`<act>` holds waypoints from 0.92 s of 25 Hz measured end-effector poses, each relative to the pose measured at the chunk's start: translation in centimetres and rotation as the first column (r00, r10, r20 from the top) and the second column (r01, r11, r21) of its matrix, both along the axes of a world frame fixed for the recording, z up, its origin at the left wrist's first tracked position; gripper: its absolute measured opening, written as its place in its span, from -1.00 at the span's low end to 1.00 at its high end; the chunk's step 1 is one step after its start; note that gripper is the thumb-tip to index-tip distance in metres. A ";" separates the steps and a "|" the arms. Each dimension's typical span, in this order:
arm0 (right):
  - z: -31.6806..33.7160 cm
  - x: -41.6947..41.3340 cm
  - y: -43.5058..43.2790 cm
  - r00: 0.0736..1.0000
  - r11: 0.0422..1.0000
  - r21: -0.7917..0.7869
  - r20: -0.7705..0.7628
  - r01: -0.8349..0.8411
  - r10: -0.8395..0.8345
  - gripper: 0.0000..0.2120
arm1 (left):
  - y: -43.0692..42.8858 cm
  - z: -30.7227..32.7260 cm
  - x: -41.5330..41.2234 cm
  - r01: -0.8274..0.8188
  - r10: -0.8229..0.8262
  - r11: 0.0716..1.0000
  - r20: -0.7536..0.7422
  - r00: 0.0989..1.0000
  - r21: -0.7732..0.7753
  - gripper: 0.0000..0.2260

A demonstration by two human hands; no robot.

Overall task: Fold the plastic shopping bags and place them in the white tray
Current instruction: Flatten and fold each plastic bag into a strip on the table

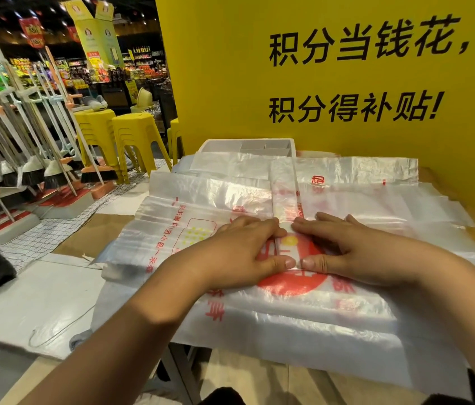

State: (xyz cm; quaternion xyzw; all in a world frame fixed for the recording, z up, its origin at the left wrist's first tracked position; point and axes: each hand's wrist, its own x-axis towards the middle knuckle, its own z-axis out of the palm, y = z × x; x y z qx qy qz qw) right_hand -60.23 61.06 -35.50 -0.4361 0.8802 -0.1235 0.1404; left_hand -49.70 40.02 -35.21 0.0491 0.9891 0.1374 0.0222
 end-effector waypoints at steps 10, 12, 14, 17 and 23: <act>2.2 1.0 -0.5 0.985 0.991 0.064 -0.122 -0.118 0.125 -0.10 | -0.5 1.8 0.7 0.073 -0.073 0.997 -0.014 0.997 -0.001 -0.37; 2.2 1.3 -0.8 0.983 0.992 -0.009 -0.134 -0.125 0.122 -0.20 | 0.1 2.2 0.8 0.085 -0.084 0.996 -0.066 0.994 0.011 -0.42; 1.8 1.8 -0.7 0.996 0.987 -0.149 -0.085 -0.054 0.042 -0.35 | 0.4 1.9 1.1 0.042 -0.036 0.994 -0.062 0.997 0.097 -0.39; 1.1 2.1 -0.2 0.991 0.960 -0.274 -0.100 0.062 -0.093 -0.59 | -0.1 0.7 2.2 -0.022 0.031 0.992 -0.073 0.997 0.122 -0.48; 0.8 3.9 0.9 0.964 0.905 -0.425 -0.243 -0.007 -0.107 -0.82 | 0.8 -0.9 2.5 -0.003 0.003 1.000 -0.056 0.998 -0.011 -0.56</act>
